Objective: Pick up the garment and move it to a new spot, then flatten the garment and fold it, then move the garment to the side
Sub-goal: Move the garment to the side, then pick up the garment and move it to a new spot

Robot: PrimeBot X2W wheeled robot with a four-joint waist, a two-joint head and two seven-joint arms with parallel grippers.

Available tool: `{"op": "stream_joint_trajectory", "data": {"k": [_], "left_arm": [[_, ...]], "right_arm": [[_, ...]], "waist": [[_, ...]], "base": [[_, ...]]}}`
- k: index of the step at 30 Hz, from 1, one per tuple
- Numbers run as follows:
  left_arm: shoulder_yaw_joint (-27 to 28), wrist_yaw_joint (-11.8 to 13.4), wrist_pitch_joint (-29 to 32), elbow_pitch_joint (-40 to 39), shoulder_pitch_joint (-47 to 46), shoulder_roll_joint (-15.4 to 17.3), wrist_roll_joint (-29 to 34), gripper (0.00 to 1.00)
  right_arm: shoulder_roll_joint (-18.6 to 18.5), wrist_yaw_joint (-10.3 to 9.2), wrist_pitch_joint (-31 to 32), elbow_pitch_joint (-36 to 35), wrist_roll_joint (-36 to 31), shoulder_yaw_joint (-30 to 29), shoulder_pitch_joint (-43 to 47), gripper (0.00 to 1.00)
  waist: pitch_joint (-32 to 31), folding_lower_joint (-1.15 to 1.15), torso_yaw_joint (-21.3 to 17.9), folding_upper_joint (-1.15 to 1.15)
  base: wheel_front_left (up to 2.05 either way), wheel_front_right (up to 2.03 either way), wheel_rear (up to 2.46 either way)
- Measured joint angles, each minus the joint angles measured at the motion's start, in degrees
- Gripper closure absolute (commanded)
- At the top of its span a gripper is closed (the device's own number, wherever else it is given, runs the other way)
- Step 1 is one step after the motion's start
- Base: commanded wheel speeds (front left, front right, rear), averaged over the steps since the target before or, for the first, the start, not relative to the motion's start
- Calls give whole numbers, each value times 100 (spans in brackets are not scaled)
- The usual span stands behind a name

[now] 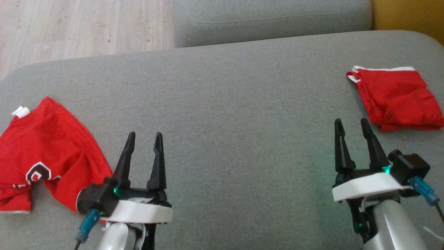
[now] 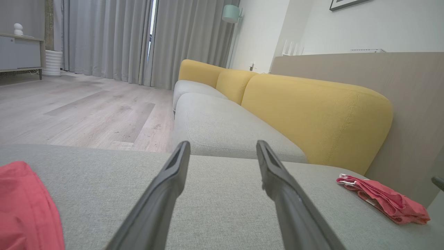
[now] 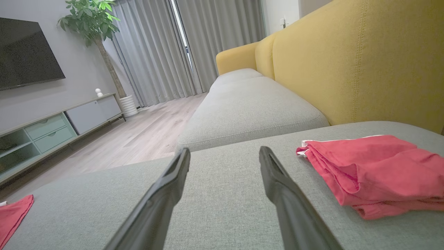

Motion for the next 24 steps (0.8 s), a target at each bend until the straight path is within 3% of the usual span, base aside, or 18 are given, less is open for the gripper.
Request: {"op": "stream_joint_trajectory", "data": {"k": [13,24], "left_arm": [[-16,0,0,-11,3,0,1,0],[22,53,0,-1,34,0,10,0]], "right_arm": [[2,0,-15,-18,0,47,85,0],[2,0,-15,-22,22,564,86,0]], "waist": [[-39,0,91,0],[-132,0,631,0]], "base": [[0,0,0],[0,0,0]]}}
